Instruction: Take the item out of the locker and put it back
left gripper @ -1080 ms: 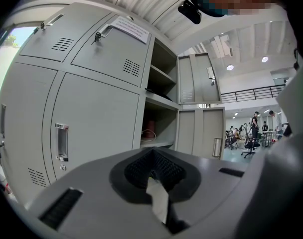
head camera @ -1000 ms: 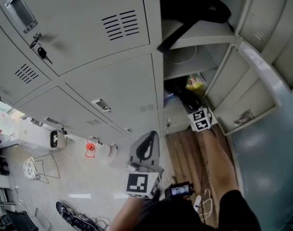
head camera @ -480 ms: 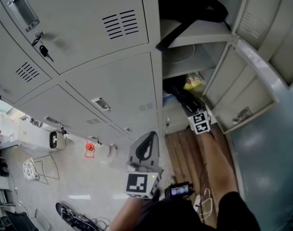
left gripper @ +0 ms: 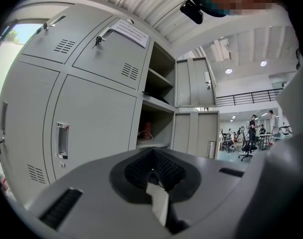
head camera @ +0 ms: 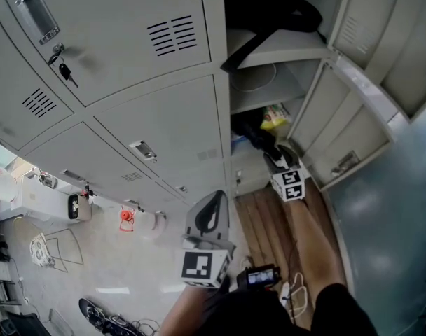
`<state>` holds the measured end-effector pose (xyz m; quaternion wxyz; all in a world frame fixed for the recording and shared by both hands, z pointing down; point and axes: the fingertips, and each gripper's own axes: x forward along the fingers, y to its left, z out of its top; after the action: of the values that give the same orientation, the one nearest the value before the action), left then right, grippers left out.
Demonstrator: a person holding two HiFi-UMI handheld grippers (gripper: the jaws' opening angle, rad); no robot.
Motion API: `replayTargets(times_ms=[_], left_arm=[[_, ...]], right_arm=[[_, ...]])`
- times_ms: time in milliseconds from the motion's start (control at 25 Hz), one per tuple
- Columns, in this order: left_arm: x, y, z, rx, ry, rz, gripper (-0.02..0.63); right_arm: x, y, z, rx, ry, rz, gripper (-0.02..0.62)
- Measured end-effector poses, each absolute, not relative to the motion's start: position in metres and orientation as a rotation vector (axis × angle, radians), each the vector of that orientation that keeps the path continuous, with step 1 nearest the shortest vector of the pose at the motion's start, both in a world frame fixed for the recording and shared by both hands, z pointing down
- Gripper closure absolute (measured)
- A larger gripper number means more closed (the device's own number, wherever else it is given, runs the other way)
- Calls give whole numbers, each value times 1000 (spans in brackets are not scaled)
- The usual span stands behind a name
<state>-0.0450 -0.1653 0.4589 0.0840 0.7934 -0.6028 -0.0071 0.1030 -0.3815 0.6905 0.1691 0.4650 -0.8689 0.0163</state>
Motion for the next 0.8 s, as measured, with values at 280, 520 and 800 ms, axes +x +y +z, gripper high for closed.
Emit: replayTargets(times_ms=[280,520,800], left_arm=[[-47,-159,456,2376,-1798,-37,614],[-56,-149,452,2387,-1801,-81,614],[-63,-114,450,2402,-1814,-124,614]], right_arm=[[103,-323,650,1409,-2502,176,600],[97,-247,624,1436,-2536,375,600],[101,-165,582,1500,-2555,302,600]])
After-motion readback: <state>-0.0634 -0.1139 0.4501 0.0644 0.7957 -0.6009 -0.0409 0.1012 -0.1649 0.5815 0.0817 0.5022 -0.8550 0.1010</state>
